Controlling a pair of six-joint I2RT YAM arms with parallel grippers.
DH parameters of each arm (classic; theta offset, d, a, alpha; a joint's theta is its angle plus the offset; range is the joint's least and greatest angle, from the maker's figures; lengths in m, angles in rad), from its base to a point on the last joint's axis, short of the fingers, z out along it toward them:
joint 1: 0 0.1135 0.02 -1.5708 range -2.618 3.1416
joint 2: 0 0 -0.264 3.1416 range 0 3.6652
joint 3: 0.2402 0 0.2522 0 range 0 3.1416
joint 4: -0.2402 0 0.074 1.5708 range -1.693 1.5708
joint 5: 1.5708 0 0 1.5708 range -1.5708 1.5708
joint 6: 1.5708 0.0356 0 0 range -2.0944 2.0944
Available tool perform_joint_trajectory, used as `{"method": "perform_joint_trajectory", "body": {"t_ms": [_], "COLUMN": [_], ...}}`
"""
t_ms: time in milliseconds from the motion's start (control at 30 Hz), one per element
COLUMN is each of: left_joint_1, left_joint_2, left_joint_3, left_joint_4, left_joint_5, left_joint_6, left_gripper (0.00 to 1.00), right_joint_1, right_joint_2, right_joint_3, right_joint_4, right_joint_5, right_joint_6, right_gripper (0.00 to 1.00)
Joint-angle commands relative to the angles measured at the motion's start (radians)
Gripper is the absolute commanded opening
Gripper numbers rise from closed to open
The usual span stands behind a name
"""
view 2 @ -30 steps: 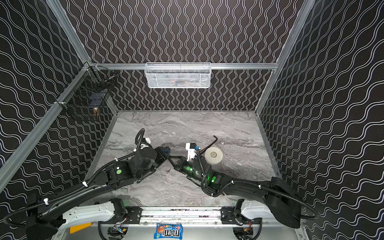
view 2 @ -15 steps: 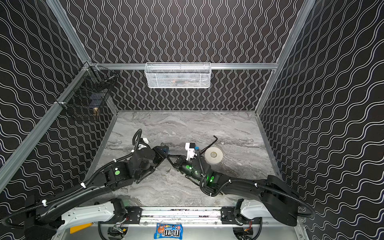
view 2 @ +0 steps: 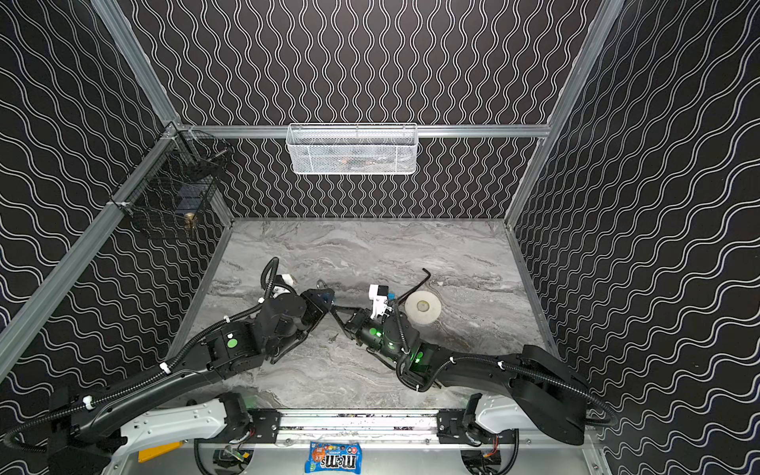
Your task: Unlock with the key
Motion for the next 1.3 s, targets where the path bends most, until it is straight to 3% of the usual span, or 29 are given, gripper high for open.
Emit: {"method": "perform_joint_trajectory", "body": {"t_ms": [0, 433, 1033, 1133, 1267], "left_joint_1": [-0.008, -0.008, 0.01, 0.012, 0.013], "left_joint_2": [0.006, 0.0, -0.055, -0.095, -0.155], "left_joint_3": [0.0, 0.024, 0.078, 0.055, -0.001], "left_joint_4": [0.042, -0.014, -0.191, -0.164, -0.072], "left_joint_5": [0.137, 0.077, -0.127, -0.13, -0.091], "left_joint_6": [-0.04, 0.034, 0.289, 0.414, 0.721], "left_gripper": [0.0, 0.0, 0.0, 0.0, 0.0], "right_joint_1": [0.006, 0.01, 0.01, 0.008, -0.009], "right_joint_2": [0.001, -0.017, -0.092, -0.132, -0.203], "right_joint_3": [0.005, 0.013, 0.026, 0.037, 0.084], "right_joint_4": [0.216, 0.102, -0.156, -0.25, -0.475], "right_joint_5": [0.013, 0.026, 0.011, 0.003, -0.011], "right_joint_6": [0.007, -0.064, -0.25, -0.297, -0.381], "right_gripper": [0.0, 0.0, 0.34, 0.43, 0.59]}}
